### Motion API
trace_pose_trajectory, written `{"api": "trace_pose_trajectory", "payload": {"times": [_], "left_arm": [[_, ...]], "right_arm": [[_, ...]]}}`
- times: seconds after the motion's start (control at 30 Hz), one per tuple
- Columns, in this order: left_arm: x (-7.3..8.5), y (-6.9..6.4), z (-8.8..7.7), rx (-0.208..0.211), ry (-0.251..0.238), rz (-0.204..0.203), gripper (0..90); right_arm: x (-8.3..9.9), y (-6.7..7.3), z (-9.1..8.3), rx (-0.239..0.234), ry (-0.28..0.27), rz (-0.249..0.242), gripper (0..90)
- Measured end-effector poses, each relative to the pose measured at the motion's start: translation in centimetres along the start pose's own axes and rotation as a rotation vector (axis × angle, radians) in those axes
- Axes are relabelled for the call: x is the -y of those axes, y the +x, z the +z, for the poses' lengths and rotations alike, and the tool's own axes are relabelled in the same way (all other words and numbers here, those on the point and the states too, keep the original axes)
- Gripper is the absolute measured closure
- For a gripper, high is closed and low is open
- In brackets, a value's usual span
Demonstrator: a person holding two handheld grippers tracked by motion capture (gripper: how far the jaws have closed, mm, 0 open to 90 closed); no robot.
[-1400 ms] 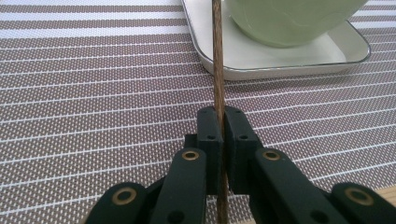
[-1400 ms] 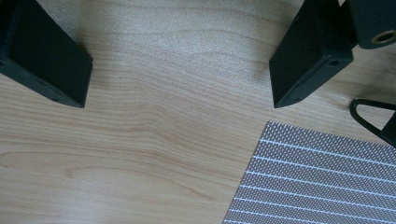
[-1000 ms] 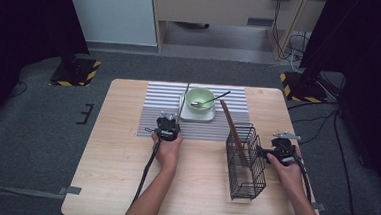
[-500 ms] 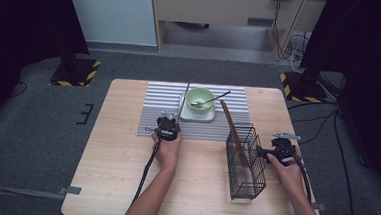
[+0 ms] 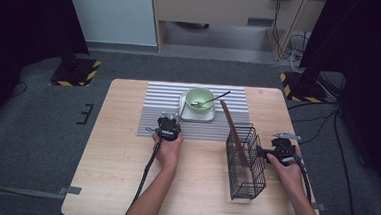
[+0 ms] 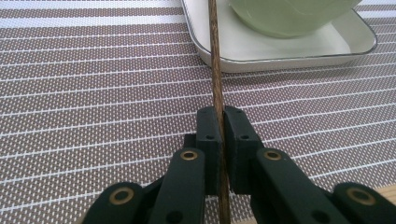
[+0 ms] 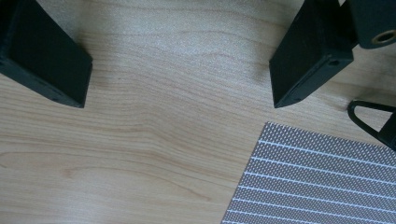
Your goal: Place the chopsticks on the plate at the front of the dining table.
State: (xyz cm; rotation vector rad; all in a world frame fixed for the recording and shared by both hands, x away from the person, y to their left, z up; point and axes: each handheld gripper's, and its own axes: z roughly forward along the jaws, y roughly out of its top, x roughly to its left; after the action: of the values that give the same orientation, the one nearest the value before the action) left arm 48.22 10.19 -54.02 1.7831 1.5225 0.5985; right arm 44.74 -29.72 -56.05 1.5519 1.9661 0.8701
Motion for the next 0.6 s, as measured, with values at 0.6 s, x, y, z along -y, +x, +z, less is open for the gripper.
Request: {"api": "trace_pose_trajectory", "payload": {"times": [0.6], "left_arm": [[0.16,-0.63,-0.05,0.013,0.001,0.016,81.4]], "right_arm": [[0.02,0.01,-0.02,-0.001,0.001,-0.001,5.9]]}}
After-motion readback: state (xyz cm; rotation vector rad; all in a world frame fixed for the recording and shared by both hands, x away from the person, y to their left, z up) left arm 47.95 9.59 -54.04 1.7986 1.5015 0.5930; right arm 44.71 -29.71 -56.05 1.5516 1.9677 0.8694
